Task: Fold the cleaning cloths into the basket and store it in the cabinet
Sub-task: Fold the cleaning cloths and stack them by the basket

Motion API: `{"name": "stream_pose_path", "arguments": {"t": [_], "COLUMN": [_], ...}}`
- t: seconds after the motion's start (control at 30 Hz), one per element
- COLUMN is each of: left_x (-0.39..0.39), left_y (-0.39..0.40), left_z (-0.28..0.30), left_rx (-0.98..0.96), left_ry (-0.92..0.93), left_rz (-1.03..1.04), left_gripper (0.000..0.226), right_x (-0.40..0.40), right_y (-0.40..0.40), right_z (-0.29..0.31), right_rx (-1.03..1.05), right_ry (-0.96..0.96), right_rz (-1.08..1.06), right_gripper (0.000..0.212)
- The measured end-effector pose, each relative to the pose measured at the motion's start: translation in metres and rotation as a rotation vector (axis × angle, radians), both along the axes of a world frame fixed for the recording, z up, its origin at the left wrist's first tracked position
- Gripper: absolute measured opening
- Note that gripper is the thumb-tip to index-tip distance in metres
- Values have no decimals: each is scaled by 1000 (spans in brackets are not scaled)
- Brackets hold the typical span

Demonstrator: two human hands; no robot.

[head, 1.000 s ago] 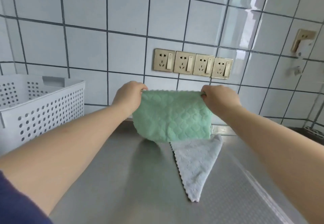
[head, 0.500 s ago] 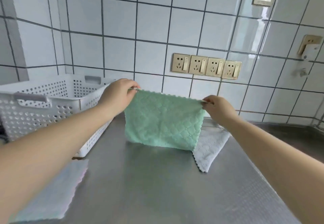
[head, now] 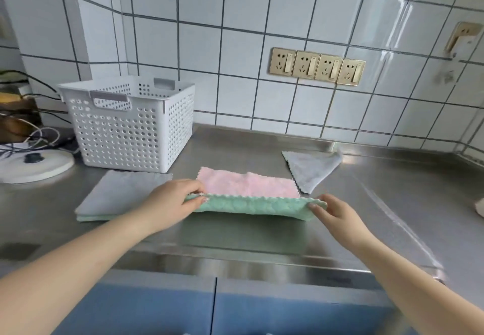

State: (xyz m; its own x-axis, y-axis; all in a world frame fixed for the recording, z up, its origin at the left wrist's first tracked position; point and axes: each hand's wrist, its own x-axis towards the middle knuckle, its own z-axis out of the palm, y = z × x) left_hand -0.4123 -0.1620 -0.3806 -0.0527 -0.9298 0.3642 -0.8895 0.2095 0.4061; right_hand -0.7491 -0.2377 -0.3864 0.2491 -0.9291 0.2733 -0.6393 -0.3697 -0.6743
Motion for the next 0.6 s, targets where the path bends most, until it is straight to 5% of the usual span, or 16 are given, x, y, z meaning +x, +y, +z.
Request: {"name": "stream_pose_path", "arguments": {"t": [0.1, 0.6], "left_x": [-8, -4], "left_y": [11, -7], "left_z": [-8, -8], "left_rx": [62, 171], "left_ry": [32, 337], "left_rz": [-43, -47], "left_gripper": [6, 10], "right_x": [-6, -14], "right_y": [12, 3], "right_z": [-11, -13], "right_rx": [5, 15], "right_ry": [28, 66], "right_rz": [-48, -60], "right_gripper": [16, 14]}}
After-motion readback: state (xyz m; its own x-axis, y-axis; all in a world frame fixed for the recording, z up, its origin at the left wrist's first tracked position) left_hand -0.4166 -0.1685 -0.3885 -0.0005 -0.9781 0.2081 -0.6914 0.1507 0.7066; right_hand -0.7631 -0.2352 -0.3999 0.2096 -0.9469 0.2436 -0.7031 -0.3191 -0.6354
